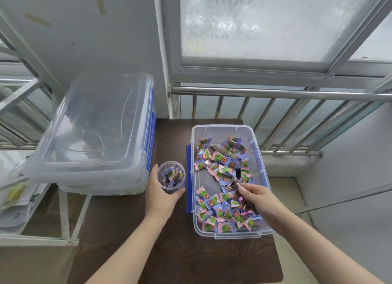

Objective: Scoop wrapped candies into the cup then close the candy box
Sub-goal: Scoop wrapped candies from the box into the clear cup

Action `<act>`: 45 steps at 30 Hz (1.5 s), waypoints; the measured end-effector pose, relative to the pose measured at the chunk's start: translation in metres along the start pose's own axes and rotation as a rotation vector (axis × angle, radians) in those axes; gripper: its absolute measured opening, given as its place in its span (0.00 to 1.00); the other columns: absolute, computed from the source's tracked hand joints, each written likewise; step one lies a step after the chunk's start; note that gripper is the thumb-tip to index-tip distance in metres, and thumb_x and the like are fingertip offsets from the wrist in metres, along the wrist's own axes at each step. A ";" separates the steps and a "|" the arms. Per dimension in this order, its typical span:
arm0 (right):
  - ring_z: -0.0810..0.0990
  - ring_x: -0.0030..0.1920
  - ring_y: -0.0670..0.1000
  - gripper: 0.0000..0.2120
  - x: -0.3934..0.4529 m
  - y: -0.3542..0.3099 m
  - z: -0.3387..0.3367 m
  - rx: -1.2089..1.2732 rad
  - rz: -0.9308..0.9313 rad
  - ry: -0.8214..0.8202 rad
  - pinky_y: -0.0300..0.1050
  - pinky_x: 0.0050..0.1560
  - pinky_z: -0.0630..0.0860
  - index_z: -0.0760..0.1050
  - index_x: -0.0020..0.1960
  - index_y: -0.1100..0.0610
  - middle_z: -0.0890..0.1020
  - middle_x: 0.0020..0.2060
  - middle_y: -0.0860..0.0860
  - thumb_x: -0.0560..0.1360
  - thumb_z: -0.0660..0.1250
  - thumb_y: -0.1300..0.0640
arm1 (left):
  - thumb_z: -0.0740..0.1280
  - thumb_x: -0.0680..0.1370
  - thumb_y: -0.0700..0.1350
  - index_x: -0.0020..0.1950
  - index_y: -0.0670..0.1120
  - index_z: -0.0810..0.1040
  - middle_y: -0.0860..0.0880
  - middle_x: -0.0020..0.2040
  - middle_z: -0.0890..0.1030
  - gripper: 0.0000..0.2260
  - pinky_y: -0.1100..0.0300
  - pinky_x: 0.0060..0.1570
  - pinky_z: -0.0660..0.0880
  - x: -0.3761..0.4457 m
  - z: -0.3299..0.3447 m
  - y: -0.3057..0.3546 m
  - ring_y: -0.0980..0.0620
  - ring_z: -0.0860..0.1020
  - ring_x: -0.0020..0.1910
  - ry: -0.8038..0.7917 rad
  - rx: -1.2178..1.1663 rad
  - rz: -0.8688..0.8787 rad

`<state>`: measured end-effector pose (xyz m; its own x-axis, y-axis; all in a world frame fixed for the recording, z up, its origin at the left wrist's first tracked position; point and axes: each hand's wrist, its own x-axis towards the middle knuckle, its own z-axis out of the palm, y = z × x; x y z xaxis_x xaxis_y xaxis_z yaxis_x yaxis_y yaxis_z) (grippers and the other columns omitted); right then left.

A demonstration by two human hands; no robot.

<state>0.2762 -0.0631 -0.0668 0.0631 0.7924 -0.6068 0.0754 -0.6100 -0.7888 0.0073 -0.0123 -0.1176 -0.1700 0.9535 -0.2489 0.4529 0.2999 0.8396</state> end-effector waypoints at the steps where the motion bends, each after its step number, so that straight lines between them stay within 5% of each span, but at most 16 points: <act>1: 0.78 0.32 0.50 0.10 -0.002 -0.004 0.001 -0.014 -0.003 -0.018 0.48 0.33 0.72 0.82 0.55 0.56 0.84 0.41 0.55 0.81 0.63 0.55 | 0.83 0.65 0.45 0.76 0.53 0.63 0.52 0.72 0.71 0.45 0.51 0.69 0.71 0.003 0.000 0.001 0.52 0.71 0.70 -0.002 -0.011 0.025; 5: 0.76 0.30 0.49 0.10 -0.008 -0.024 0.004 -0.183 -0.015 -0.107 0.46 0.31 0.71 0.82 0.53 0.57 0.82 0.37 0.53 0.81 0.63 0.56 | 0.84 0.63 0.45 0.68 0.56 0.69 0.57 0.63 0.77 0.38 0.59 0.59 0.75 0.007 -0.001 -0.002 0.56 0.76 0.63 0.003 -0.020 0.073; 12: 0.67 0.22 0.46 0.16 -0.020 -0.084 0.017 -0.629 -0.002 -0.232 0.38 0.25 0.64 0.81 0.41 0.56 0.74 0.21 0.46 0.80 0.62 0.48 | 0.81 0.65 0.52 0.69 0.59 0.69 0.61 0.62 0.78 0.36 0.51 0.58 0.80 0.005 0.003 -0.006 0.58 0.77 0.62 -0.013 0.066 0.155; 16: 0.69 0.26 0.50 0.23 -0.018 -0.124 0.032 -1.005 -0.051 -0.181 0.38 0.25 0.67 0.83 0.42 0.61 0.78 0.28 0.51 0.78 0.63 0.41 | 0.81 0.66 0.52 0.73 0.56 0.67 0.57 0.67 0.75 0.39 0.50 0.62 0.77 0.003 0.005 -0.003 0.56 0.74 0.66 0.003 0.147 0.188; 20: 0.70 0.23 0.51 0.24 -0.021 -0.164 0.055 -1.248 -0.067 -0.185 0.39 0.26 0.69 0.79 0.31 0.59 0.77 0.23 0.49 0.79 0.62 0.46 | 0.81 0.67 0.49 0.75 0.55 0.65 0.55 0.69 0.74 0.40 0.51 0.65 0.76 0.000 0.006 -0.004 0.55 0.72 0.68 -0.002 0.193 0.206; 28: 0.71 0.19 0.47 0.21 -0.023 -0.212 0.104 -1.640 -0.146 -0.179 0.39 0.25 0.69 0.74 0.28 0.59 0.78 0.22 0.49 0.77 0.64 0.51 | 0.81 0.66 0.46 0.75 0.53 0.64 0.54 0.69 0.74 0.42 0.51 0.66 0.75 -0.002 0.003 -0.003 0.53 0.72 0.68 0.001 0.167 0.207; 35: 0.72 0.26 0.49 0.19 -0.030 -0.221 0.103 -1.728 -0.231 -0.170 0.43 0.32 0.70 0.72 0.30 0.57 0.77 0.24 0.49 0.78 0.63 0.53 | 0.81 0.66 0.46 0.74 0.54 0.65 0.55 0.68 0.74 0.41 0.51 0.63 0.77 0.001 -0.003 -0.002 0.54 0.73 0.67 -0.006 0.116 0.174; 39: 0.75 0.32 0.53 0.20 -0.035 -0.223 0.081 -1.657 -0.228 -0.134 0.46 0.38 0.74 0.81 0.38 0.62 0.82 0.31 0.54 0.78 0.63 0.48 | 0.81 0.66 0.45 0.74 0.54 0.66 0.55 0.67 0.75 0.40 0.54 0.63 0.77 0.003 -0.003 -0.001 0.54 0.74 0.67 -0.003 0.081 0.160; 45: 0.71 0.27 0.50 0.24 -0.036 -0.213 0.069 -1.520 -0.226 -0.127 0.45 0.36 0.71 0.75 0.28 0.57 0.77 0.24 0.50 0.79 0.62 0.46 | 0.81 0.66 0.47 0.73 0.55 0.66 0.56 0.66 0.75 0.39 0.50 0.63 0.78 0.004 -0.003 -0.002 0.54 0.75 0.66 -0.020 0.067 0.152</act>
<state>0.1897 0.0384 0.1163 -0.1649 0.8129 -0.5586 0.9859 0.1528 -0.0686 0.0035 -0.0097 -0.1188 -0.0779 0.9883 -0.1310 0.5292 0.1524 0.8347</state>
